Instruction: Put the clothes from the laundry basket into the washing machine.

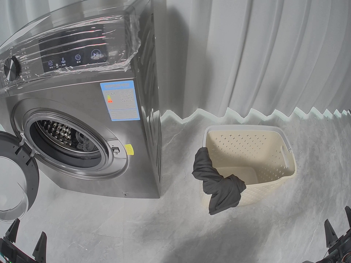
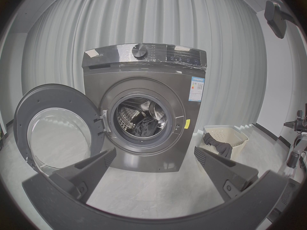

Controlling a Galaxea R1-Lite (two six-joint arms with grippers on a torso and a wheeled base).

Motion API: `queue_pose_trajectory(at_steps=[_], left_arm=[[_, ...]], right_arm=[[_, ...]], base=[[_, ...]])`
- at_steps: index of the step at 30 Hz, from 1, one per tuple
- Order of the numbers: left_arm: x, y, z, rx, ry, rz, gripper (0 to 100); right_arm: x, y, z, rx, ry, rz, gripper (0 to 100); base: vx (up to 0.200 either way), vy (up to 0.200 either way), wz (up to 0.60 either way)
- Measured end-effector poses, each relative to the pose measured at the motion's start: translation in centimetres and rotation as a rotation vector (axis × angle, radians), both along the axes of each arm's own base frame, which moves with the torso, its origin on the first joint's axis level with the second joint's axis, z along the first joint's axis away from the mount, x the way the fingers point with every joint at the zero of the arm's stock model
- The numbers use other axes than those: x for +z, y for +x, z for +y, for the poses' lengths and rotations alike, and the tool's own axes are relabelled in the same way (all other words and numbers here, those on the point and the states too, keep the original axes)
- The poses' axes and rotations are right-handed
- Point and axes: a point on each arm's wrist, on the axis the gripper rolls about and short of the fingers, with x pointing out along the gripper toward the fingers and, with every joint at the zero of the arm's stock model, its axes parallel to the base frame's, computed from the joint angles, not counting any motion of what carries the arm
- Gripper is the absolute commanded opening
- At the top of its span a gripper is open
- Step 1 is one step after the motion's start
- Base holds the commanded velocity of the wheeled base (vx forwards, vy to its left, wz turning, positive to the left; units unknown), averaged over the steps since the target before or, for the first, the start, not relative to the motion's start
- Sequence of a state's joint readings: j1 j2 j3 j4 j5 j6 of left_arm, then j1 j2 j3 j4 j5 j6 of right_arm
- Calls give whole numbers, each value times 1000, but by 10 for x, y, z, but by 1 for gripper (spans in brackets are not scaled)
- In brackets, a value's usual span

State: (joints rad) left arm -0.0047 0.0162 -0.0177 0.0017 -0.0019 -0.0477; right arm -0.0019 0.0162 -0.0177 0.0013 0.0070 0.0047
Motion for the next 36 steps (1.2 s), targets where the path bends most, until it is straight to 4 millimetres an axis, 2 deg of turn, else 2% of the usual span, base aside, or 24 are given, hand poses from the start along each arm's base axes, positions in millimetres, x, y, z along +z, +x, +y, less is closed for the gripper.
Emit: queue_pose_trajectory(at_steps=[8, 29, 32, 36], left_arm=[[0, 0, 0, 1, 0, -1, 100], [0, 0, 0, 0, 1, 0, 100], [0, 0, 0, 1, 2, 0, 100], [0, 0, 0, 1, 2, -1, 100]], right_arm=[[0, 0, 0, 0, 0, 0, 100], [1, 0, 0, 6, -8, -9, 100], [12, -3, 0, 12, 0, -54, 100], [45, -12, 0, 46, 10, -132, 100]], base=[[0, -200, 0], [0, 0, 0], [0, 0, 0], [0, 0, 0]])
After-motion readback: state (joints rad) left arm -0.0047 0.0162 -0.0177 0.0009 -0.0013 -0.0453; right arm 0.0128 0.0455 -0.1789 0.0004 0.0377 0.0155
